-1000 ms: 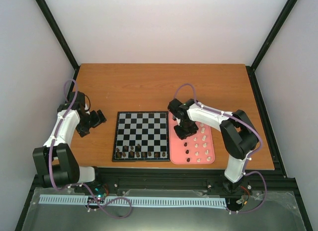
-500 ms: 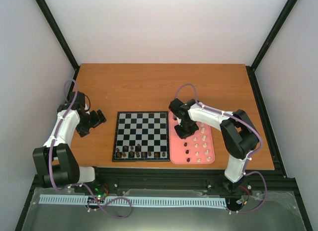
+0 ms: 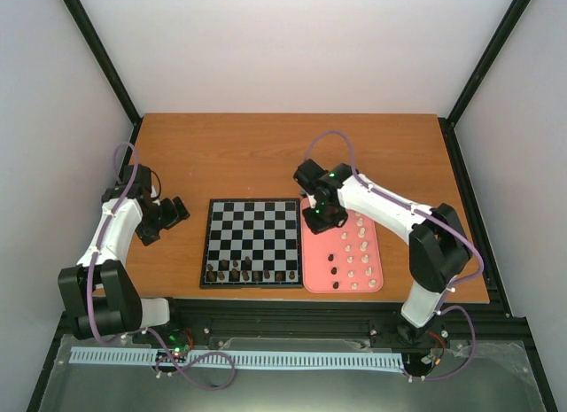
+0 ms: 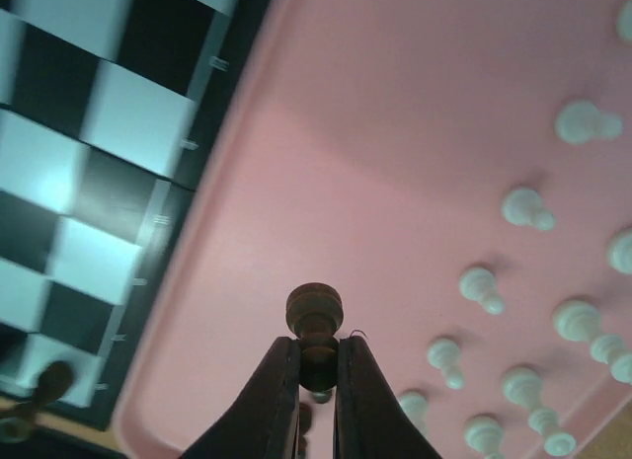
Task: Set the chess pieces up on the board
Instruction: Pick up the chess piece from the storage box, then place the chess piece on the chessboard.
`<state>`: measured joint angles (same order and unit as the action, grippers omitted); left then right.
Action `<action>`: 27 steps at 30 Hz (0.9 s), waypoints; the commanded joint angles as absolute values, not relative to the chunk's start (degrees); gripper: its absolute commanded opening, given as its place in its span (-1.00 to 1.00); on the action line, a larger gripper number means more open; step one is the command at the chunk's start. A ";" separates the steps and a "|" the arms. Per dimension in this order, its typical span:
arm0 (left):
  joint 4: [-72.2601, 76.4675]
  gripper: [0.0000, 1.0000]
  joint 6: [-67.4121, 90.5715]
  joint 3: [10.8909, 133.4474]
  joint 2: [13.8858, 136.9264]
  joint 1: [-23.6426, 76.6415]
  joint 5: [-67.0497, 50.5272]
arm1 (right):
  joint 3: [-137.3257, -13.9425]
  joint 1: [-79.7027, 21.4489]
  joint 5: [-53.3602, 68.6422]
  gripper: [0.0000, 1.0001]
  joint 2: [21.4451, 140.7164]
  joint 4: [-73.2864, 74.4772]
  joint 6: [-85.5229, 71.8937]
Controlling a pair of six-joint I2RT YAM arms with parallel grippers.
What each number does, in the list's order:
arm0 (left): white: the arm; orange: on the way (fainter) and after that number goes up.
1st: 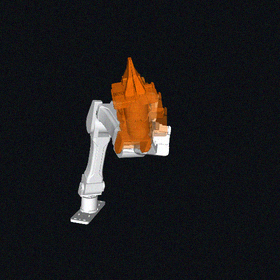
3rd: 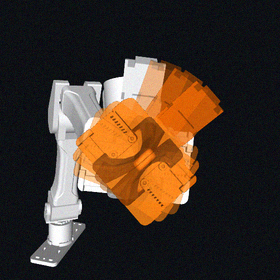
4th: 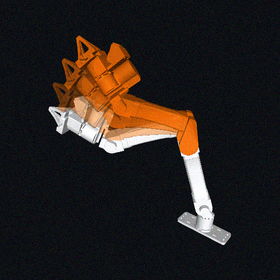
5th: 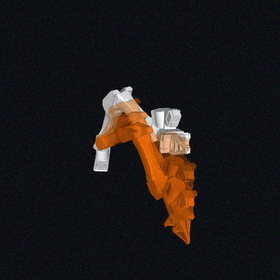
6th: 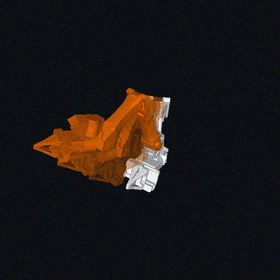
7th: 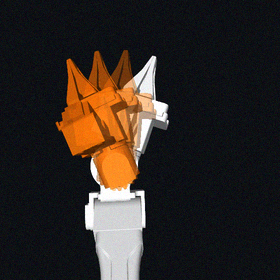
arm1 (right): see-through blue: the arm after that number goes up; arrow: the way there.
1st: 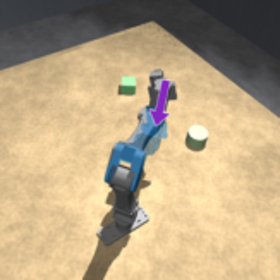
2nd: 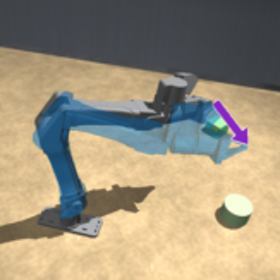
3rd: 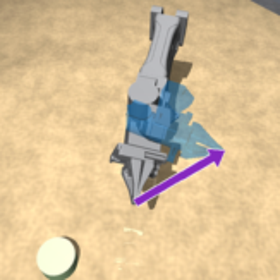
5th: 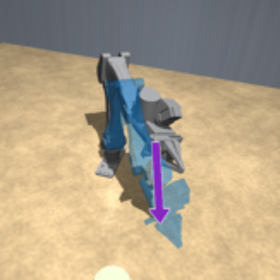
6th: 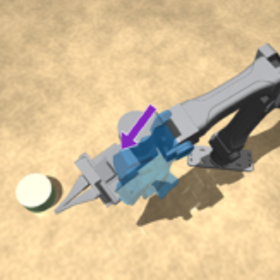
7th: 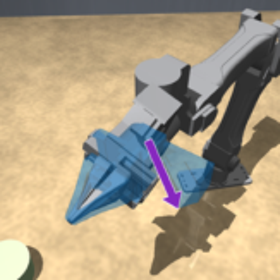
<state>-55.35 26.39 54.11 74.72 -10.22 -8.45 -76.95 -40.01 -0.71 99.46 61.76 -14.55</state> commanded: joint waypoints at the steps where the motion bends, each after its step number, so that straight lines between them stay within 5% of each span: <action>1: -55.41 0.99 26.20 53.92 73.25 -10.04 -8.62 | -83.31 -46.02 -0.27 -0.94 99.52 65.33 -18.13; 13: -55.25 0.99 25.55 52.56 71.42 -10.10 -10.46 | -102.99 -62.26 2.97 -0.94 117.13 68.82 -22.14; 27: -54.71 1.00 25.49 52.12 70.40 -10.11 -12.38 | -105.35 -65.50 4.11 -0.94 123.57 67.66 -23.21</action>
